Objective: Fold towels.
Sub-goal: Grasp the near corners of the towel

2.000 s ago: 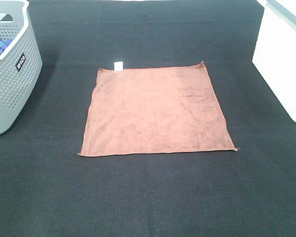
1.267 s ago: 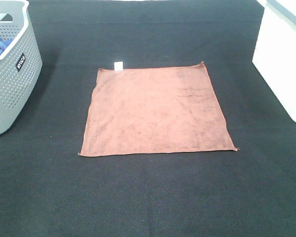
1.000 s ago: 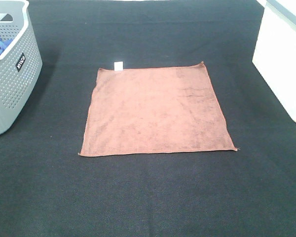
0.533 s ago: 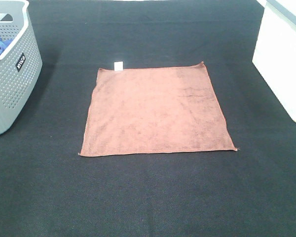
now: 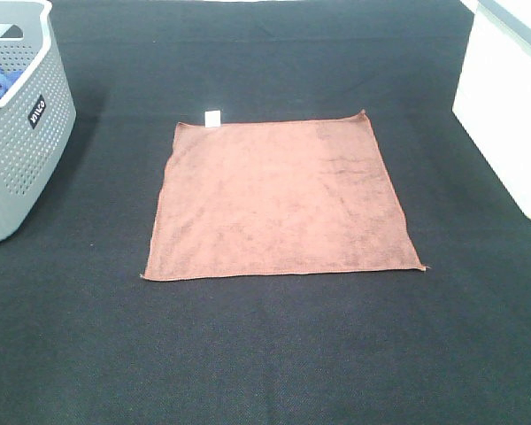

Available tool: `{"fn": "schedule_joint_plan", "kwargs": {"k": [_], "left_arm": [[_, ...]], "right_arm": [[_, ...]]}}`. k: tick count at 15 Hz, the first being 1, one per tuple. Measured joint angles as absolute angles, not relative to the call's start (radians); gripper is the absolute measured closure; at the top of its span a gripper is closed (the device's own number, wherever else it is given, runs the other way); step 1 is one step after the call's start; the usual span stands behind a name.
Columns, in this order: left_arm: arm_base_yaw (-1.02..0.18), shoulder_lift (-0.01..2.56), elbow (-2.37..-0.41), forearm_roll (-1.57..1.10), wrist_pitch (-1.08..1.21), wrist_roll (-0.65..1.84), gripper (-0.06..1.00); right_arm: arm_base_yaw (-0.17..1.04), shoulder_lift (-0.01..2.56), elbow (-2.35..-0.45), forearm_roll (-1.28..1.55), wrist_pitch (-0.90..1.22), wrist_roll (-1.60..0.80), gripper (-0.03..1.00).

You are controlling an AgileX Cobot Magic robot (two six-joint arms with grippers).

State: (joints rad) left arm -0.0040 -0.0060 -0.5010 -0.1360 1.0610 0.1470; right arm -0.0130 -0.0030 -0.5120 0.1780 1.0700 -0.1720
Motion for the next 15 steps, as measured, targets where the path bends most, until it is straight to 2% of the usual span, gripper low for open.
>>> {"fn": "schedule_joint_plan", "kwargs": {"k": [15], "left_arm": [[-0.004, -0.006, -0.501, -0.136, 1.061, 0.147, 0.24]], "right_arm": [[-0.013, -0.003, -0.512, 0.178, 1.070, -0.172, 0.13]]}}
